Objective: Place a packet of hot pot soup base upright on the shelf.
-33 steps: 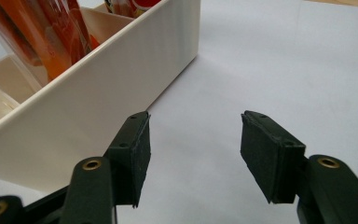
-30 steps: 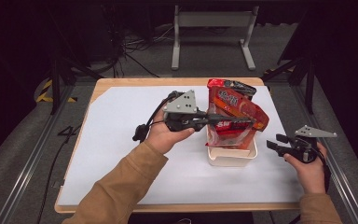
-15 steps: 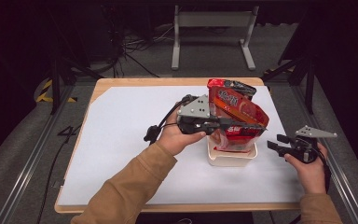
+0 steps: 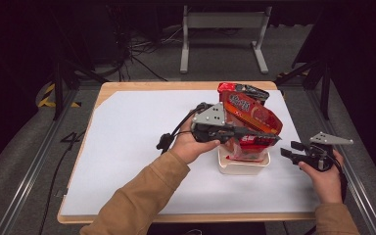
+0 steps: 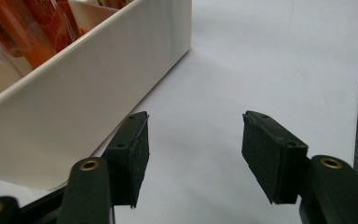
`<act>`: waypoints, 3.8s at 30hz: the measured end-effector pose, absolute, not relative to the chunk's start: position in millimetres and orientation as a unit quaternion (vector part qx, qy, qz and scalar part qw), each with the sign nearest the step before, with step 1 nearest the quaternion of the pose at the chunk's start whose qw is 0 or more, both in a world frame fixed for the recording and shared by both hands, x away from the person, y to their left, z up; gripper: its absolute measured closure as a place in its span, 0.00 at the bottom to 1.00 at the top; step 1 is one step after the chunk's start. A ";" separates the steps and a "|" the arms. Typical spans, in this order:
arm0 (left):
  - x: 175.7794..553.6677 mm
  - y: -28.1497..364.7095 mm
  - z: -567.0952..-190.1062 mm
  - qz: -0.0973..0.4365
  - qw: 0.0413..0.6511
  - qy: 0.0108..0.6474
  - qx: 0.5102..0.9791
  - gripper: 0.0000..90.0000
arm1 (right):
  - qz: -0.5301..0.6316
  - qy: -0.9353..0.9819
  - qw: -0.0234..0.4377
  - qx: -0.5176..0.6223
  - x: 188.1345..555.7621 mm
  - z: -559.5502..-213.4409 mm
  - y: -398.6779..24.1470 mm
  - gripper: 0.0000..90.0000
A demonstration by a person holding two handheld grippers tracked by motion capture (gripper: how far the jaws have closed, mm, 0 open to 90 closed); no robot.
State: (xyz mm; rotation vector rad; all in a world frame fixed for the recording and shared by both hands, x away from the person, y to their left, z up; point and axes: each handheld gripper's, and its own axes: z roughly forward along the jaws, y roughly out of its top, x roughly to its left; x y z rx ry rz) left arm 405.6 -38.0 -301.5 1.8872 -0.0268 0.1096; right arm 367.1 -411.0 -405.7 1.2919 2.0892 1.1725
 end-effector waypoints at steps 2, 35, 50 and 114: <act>406.1 -39.2 -304.0 0.045 0.585 -0.011 0.810 1.00 | 0.421 0.751 0.208 0.464 367.1 -405.7 -411.0 0.46; 415.7 -48.6 -333.4 0.015 0.548 0.027 0.836 1.00 | 0.424 0.749 0.210 0.463 366.9 -403.4 -412.3 0.46; 419.1 -45.9 -336.1 -0.010 0.531 0.050 0.846 0.97 | 0.422 0.751 0.208 0.462 367.9 -404.6 -412.0 0.45; 386.5 82.9 -315.3 0.081 0.560 0.164 0.808 0.36 | 0.441 0.755 0.199 0.442 372.2 -391.5 -397.0 0.41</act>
